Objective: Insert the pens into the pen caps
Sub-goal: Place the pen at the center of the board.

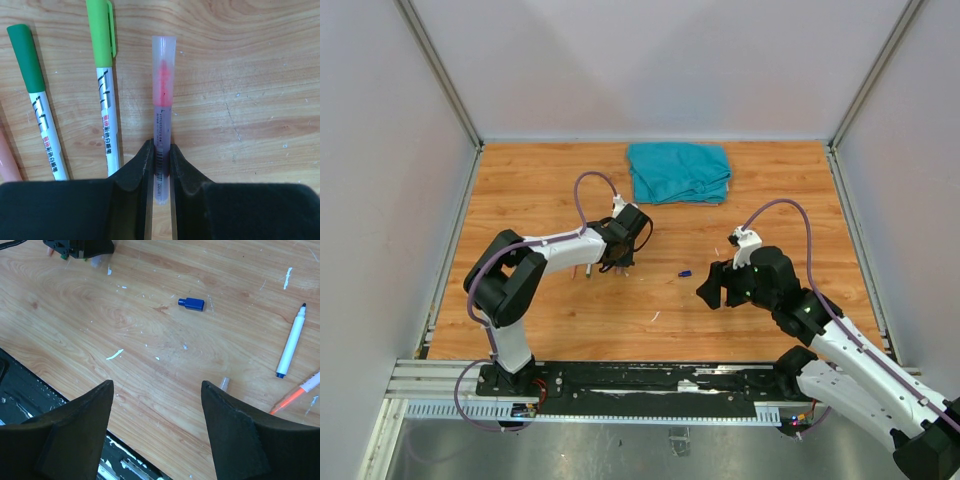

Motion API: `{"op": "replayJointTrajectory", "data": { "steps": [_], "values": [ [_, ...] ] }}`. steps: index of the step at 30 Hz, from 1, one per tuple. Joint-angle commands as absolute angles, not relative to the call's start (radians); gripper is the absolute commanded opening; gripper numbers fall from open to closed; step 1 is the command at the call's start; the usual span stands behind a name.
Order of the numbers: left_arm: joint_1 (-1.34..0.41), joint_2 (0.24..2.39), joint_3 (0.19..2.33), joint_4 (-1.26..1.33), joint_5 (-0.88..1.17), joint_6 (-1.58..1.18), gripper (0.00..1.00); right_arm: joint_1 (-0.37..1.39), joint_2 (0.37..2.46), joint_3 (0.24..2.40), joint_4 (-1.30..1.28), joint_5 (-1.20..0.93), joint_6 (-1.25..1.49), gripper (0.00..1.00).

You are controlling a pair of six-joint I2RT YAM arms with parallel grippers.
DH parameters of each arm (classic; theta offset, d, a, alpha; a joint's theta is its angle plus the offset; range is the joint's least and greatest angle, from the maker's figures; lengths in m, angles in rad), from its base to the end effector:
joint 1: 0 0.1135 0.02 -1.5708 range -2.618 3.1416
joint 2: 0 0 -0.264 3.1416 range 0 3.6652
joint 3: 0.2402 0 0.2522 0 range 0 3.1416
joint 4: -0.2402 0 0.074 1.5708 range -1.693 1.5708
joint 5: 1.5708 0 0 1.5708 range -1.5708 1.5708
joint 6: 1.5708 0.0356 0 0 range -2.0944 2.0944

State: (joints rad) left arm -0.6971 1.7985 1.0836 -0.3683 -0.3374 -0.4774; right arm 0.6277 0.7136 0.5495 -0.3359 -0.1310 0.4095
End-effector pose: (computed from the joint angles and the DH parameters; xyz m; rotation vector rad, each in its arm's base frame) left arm 0.2792 -0.2184 0.1604 0.1725 2.5507 0.0101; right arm 0.1331 0.1023 0.2531 -0.3182 2.1349 0.7570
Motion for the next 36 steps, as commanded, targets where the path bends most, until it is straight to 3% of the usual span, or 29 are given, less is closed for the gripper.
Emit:
{"op": "replayJointTrajectory", "data": {
  "steps": [1, 15, 26, 36],
  "values": [
    [-0.687, 1.831, 1.105, -0.361, -0.356, -0.479, 0.12, 0.614, 0.709, 0.581, -0.345, -0.158, 0.394, 0.71],
    [-0.683, 1.84, 1.101, -0.349, -0.335, -0.489, 0.26, 0.614, 0.704, 0.593, -0.368, -0.161, 0.392, 0.71],
    [-0.684, 1.817, 1.099, -0.356, -0.327, -0.488, 0.28, 0.614, 0.696, 0.595, -0.375, -0.166, 0.389, 0.71],
    [-0.684, 1.67, 1.195, -0.364, -0.306, -0.398, 0.37, 0.614, 0.669, 0.6, -0.382, -0.131, 0.374, 0.72]
  ]
}}
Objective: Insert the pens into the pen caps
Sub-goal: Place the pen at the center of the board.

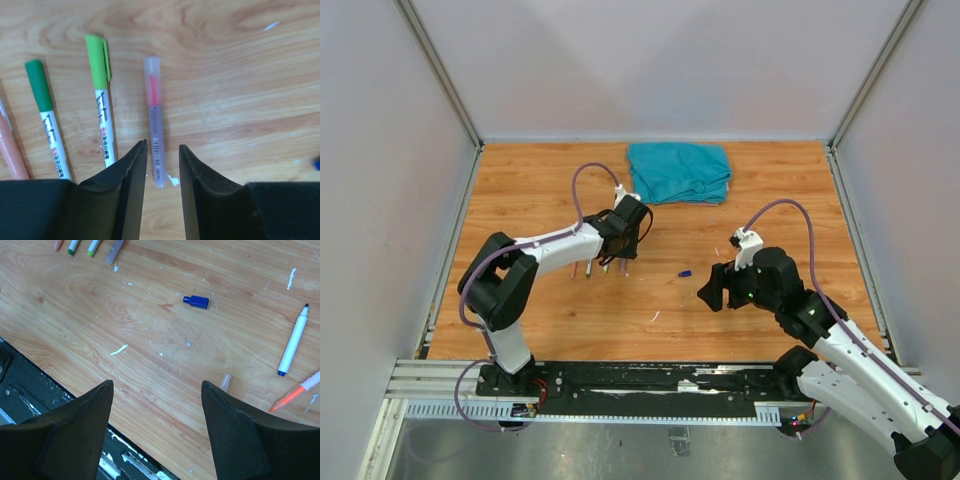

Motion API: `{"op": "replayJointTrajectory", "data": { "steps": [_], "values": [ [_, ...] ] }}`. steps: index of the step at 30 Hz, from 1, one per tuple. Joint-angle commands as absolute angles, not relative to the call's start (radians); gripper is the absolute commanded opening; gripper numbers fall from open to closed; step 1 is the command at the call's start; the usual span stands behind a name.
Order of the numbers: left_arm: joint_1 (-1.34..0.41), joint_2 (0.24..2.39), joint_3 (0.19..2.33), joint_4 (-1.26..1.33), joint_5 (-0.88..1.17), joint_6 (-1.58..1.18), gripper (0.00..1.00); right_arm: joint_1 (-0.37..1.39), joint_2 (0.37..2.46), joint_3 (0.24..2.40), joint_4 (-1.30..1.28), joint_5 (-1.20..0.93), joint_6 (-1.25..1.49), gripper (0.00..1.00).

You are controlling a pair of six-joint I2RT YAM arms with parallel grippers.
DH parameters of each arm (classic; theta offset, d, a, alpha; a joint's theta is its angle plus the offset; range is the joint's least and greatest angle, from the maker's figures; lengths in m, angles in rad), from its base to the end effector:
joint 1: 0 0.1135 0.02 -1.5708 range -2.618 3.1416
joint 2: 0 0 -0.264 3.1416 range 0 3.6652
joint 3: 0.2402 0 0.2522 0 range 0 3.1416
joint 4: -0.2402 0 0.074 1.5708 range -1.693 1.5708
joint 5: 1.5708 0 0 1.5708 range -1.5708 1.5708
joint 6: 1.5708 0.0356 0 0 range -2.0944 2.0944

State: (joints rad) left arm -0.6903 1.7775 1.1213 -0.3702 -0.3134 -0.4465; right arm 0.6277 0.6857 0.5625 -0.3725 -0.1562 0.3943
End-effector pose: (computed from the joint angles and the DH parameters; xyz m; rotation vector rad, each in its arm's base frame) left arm 0.2851 -0.2212 0.1777 0.1961 2.5143 -0.0431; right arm 0.1280 0.0997 0.2582 -0.3506 2.1275 0.7749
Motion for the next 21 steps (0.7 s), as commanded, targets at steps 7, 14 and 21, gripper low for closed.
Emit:
{"op": "replayJointTrajectory", "data": {
  "steps": [7, 14, 21],
  "values": [
    [-0.685, 1.491, 1.135, -0.286, -0.281, -0.34, 0.4, 0.614, 0.681, 0.611, -0.398, -0.095, 0.362, 0.72],
    [-0.684, 1.263, 0.913, -0.057, -0.184, -0.277, 0.41, 0.614, 0.744, 0.678, -0.432, -0.082, 0.333, 0.72],
    [-0.684, 1.098, 0.718, 0.136, -0.149, -0.247, 0.4, 0.605, 0.888, 0.784, -0.493, -0.024, 0.29, 0.71]
  ]
}}
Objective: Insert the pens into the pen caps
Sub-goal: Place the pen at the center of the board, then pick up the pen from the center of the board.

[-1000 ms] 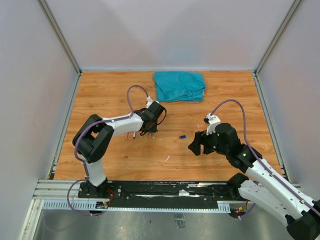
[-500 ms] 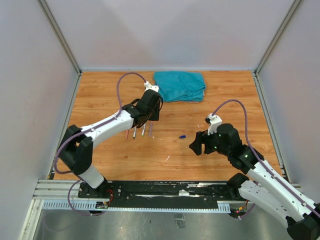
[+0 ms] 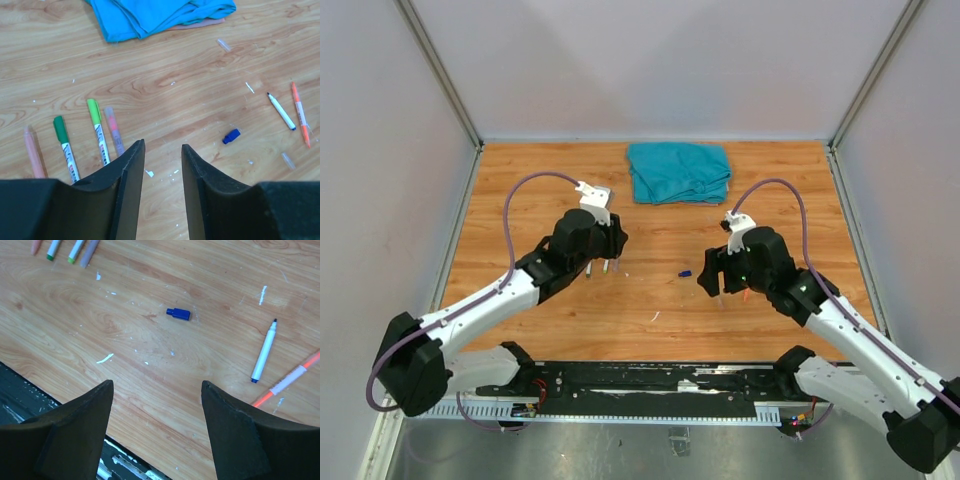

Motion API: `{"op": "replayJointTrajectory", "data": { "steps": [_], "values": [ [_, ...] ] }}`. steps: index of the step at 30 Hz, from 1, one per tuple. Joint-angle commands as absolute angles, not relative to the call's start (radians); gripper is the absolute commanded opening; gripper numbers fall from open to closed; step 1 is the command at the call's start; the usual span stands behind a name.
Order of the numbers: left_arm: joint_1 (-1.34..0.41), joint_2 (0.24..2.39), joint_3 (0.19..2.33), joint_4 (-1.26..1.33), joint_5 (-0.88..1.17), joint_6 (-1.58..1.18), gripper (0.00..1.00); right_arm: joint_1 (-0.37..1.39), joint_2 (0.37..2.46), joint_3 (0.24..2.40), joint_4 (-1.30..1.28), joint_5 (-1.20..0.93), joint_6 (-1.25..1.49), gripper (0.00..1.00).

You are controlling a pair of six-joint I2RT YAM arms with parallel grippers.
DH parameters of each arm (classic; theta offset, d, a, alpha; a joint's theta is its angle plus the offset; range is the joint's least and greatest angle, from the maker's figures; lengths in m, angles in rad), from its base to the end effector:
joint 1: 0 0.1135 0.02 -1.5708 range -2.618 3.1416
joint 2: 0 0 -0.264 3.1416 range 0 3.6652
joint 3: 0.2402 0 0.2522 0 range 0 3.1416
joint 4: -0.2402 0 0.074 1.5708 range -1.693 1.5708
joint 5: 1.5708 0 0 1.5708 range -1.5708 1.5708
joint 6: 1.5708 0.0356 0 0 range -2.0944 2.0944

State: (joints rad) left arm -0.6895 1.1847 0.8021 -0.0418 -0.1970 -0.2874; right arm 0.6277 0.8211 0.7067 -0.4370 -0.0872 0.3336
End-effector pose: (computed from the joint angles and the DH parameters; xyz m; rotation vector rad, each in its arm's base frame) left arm 0.2124 -0.1661 0.2774 0.2756 1.9937 -0.4331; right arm 0.1467 0.1103 0.2810 -0.3739 2.1597 0.6511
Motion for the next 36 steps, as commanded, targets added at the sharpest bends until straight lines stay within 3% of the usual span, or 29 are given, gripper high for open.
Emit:
{"op": "replayJointTrajectory", "data": {
  "steps": [1, 5, 16, 32, 36],
  "values": [
    [-0.685, 1.07, 0.679, 0.2, -0.125, -0.254, 0.4, 0.591, 0.914, 0.801, -0.509, -0.023, 0.288, 0.7],
    [-0.684, 0.971, 0.539, 0.382, -0.008, -0.252, 0.4, 0.514, 0.982, 0.822, -0.517, -0.052, 0.292, 0.68],
    [-0.684, 0.993, 0.386, 0.581, -0.055, -0.203, 0.4, 0.237, 1.16, 0.785, -0.494, -0.102, 0.288, 0.52],
    [-0.684, 1.038, 0.37, 0.581, -0.121, -0.222, 0.37, 0.152, 1.312, 0.735, -0.407, 0.081, 0.473, 0.52],
    [-0.684, 1.051, 0.375, 0.574, -0.129, -0.225, 0.37, 0.143, 1.351, 0.736, -0.394, 0.073, 0.474, 0.47]
  ]
}}
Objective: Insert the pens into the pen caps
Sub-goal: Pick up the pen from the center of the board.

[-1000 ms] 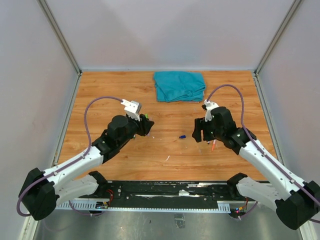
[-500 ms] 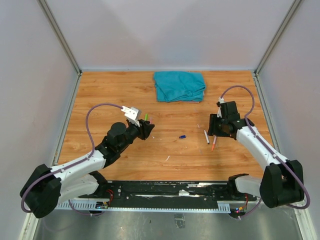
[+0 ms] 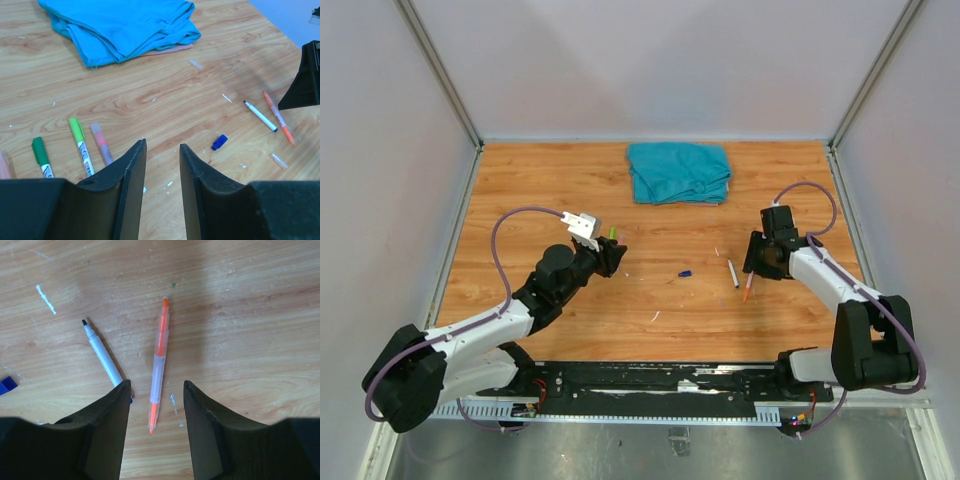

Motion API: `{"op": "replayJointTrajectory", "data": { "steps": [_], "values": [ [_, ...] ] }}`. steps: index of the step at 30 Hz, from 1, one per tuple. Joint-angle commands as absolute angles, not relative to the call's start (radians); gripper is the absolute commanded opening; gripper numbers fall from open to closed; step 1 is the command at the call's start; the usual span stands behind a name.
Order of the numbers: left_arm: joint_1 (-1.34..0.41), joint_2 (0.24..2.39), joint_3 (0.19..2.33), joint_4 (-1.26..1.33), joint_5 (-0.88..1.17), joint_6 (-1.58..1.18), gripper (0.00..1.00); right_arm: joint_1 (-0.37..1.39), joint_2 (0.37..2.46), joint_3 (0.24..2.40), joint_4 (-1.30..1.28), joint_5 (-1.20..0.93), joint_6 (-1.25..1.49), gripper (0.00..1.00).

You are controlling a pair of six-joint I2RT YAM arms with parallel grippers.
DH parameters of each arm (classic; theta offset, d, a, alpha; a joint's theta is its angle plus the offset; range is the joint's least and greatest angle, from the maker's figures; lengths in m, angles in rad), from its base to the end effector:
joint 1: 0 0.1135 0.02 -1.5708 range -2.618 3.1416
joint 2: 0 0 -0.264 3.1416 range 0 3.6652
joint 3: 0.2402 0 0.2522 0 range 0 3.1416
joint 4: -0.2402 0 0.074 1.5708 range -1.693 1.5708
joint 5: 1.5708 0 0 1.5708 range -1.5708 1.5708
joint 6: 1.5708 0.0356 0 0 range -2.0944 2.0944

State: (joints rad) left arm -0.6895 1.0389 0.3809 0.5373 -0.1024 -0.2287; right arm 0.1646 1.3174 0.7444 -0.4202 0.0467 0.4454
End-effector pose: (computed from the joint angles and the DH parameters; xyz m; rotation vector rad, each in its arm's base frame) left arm 0.1761 -0.1405 0.2255 0.3177 1.6976 -0.5982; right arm 0.2489 0.0397 0.1949 0.3776 2.5439 0.1722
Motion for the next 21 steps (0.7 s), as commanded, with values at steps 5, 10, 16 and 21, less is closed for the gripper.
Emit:
{"op": "replayJointTrajectory", "data": {
  "steps": [5, 10, 16, 21],
  "values": [
    [-0.684, 1.063, 0.384, 0.561, -0.141, -0.229, 0.38, 0.14, 1.402, 0.743, -0.385, 0.067, 0.472, 0.4],
    [-0.684, 1.068, 0.39, 0.552, -0.14, -0.227, 0.38, 0.14, 1.43, 0.736, -0.373, 0.069, 0.471, 0.41],
    [-0.684, 1.076, 0.397, 0.545, -0.14, -0.227, 0.38, 0.138, 1.462, 0.726, -0.374, 0.068, 0.467, 0.38],
    [-0.684, 1.081, 0.402, 0.539, -0.139, -0.227, 0.38, 0.138, 1.476, 0.721, -0.371, 0.057, 0.465, 0.29]
  ]
}}
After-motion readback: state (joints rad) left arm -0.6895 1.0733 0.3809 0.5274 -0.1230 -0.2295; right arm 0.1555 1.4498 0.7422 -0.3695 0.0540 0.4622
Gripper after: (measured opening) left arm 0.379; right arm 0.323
